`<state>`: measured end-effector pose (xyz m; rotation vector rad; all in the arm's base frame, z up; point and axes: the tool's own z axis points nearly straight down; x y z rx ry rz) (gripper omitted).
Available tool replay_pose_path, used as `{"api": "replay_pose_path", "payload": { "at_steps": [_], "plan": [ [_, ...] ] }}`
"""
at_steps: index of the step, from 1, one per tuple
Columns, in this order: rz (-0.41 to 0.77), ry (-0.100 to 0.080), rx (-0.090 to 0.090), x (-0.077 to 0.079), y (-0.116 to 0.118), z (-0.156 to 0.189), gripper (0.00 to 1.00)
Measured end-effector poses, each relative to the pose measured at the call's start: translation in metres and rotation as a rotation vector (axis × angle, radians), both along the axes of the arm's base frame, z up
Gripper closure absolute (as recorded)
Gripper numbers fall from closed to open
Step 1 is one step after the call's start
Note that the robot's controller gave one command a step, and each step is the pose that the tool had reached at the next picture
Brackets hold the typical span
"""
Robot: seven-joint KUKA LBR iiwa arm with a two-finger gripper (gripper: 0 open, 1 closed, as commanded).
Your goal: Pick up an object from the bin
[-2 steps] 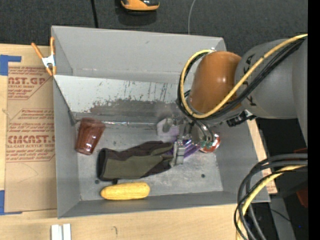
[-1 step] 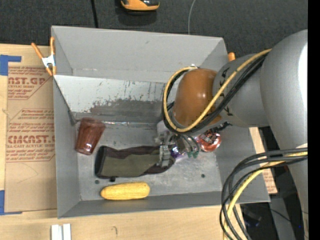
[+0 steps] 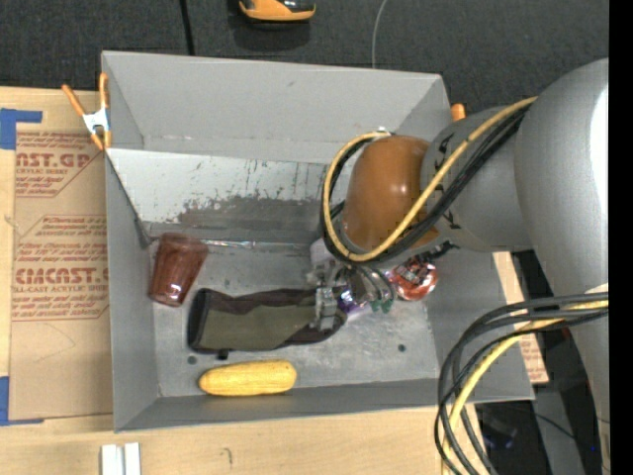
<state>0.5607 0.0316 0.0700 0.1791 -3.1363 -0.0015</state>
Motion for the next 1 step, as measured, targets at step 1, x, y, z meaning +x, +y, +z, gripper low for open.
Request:
{"api": "replay_pose_path", "payload": {
  "at_steps": [1],
  "plan": [
    [0.002,-0.009,-0.002,0.0181,-0.0268,0.1646,1.0]
  ]
}}
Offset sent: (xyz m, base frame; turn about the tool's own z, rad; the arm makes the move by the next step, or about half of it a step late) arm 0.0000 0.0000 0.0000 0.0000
